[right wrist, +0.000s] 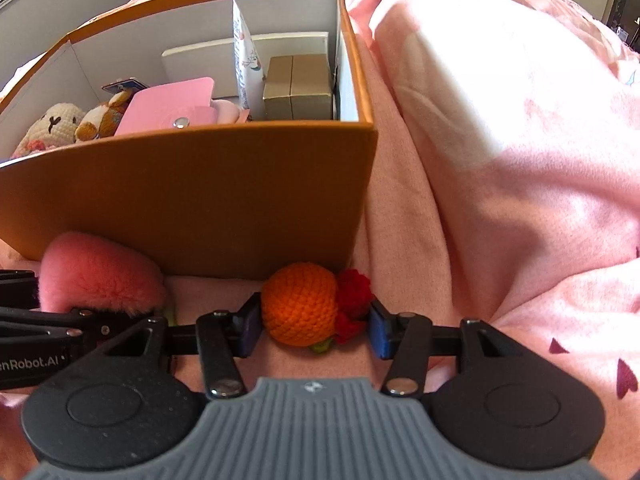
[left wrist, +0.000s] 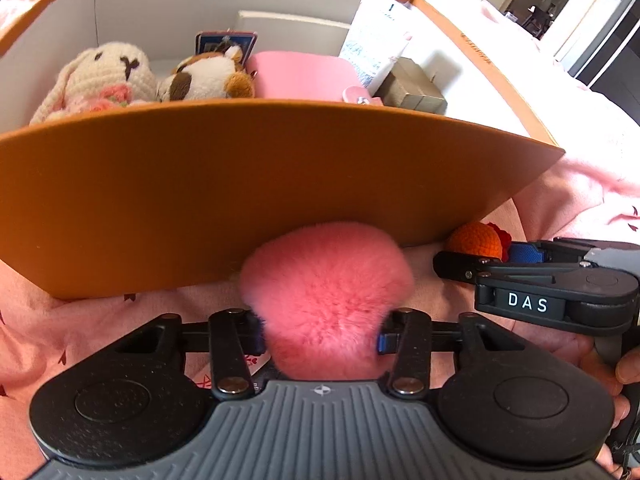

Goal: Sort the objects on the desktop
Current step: 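Grasp the pink pompom with the left tool while the right tool grasps the orange crocheted fruit, then lift the pompom and crocheted fruit over the orange box with both tools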

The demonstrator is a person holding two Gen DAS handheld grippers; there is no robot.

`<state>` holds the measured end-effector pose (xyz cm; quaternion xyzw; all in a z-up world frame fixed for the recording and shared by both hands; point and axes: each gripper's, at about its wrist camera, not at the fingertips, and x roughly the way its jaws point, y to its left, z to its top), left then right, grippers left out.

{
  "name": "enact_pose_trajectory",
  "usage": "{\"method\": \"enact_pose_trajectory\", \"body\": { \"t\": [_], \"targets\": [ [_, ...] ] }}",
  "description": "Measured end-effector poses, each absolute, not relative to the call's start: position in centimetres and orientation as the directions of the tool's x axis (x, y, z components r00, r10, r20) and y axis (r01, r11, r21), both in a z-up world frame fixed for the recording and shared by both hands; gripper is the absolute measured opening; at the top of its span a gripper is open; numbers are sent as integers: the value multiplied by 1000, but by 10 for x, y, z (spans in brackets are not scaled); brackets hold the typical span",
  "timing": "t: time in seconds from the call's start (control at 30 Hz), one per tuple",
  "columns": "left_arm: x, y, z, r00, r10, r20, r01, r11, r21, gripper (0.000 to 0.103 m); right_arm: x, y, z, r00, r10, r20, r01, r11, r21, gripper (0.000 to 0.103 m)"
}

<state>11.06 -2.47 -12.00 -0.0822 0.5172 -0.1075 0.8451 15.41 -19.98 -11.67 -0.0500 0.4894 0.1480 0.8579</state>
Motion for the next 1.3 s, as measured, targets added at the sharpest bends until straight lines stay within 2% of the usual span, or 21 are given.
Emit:
{"method": "enact_pose_trajectory", "body": {
  "t": [0.6, 0.97, 1.3],
  "targets": [
    [74, -29, -60, 554, -288, -781, 189, 957, -218, 48, 108, -184, -51, 604, 267, -750, -409, 913, -4, 55],
    [61, -9, 1, 666, -298, -684, 191, 954, -230, 48, 81, -174, 17, 662, 401, -633, -526, 850, -13, 54],
    [96, 27, 49, 761, -192, -620, 134, 981, -140, 48, 129, -141, 46, 674, 503, -541, -580, 814, 34, 55]
  ]
}}
